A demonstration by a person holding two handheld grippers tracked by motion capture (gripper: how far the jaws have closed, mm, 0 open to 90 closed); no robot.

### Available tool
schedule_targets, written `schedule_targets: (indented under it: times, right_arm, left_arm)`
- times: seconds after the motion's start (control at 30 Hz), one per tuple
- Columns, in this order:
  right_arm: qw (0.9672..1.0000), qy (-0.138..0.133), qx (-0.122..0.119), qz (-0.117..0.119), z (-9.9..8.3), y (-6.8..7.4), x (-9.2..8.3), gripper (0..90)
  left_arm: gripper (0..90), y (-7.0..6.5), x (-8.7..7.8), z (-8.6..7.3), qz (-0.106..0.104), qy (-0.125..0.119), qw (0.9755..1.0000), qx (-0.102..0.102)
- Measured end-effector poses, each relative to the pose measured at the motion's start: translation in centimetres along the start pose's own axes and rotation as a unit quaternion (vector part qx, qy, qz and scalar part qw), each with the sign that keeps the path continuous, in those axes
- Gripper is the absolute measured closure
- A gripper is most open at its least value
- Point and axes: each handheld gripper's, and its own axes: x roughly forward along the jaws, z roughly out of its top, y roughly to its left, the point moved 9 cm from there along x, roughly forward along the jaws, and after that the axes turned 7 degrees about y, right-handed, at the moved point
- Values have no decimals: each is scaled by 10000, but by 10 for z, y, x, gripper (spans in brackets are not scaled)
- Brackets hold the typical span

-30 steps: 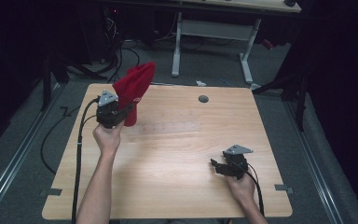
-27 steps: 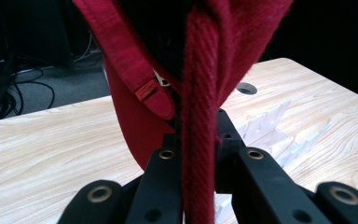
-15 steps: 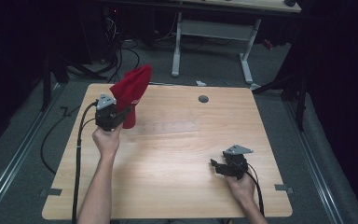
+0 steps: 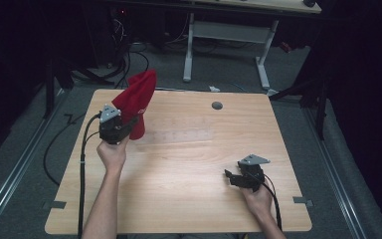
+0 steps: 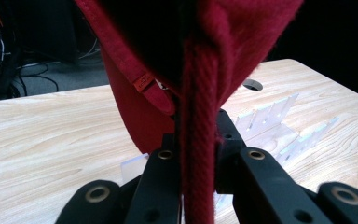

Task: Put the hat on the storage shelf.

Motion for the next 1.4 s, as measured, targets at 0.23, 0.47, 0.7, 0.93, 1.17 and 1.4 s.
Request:
schedule_targets:
  times: [0.23,0.47,0.7,0.93,1.17,1.4]
  right_arm:
    - [10000,1,1,0,0,0,0,342]
    - [10000,0,0,1,0,0,0,341]
    - [10000,1,-1,1,0,0,0,341]
    - [10000,1,-3,1,0,0,0,341]
    - [10000,1,-1,1,0,0,0,341]
    - [10000,0,3,1,0,0,0,341]
  left_arm:
    - [827,6,2,3,62,40,10000,-41]
    - [829,8,5,2,79,108,9999,68]
    - [828,15,9,-15,198,310,9993,105]
    - [828,20,6,-22,262,331,9991,-25]
    - [823,24,0,-36,363,577,9977,-40]
    - [811,30,-4,-44,430,654,9968,-141]
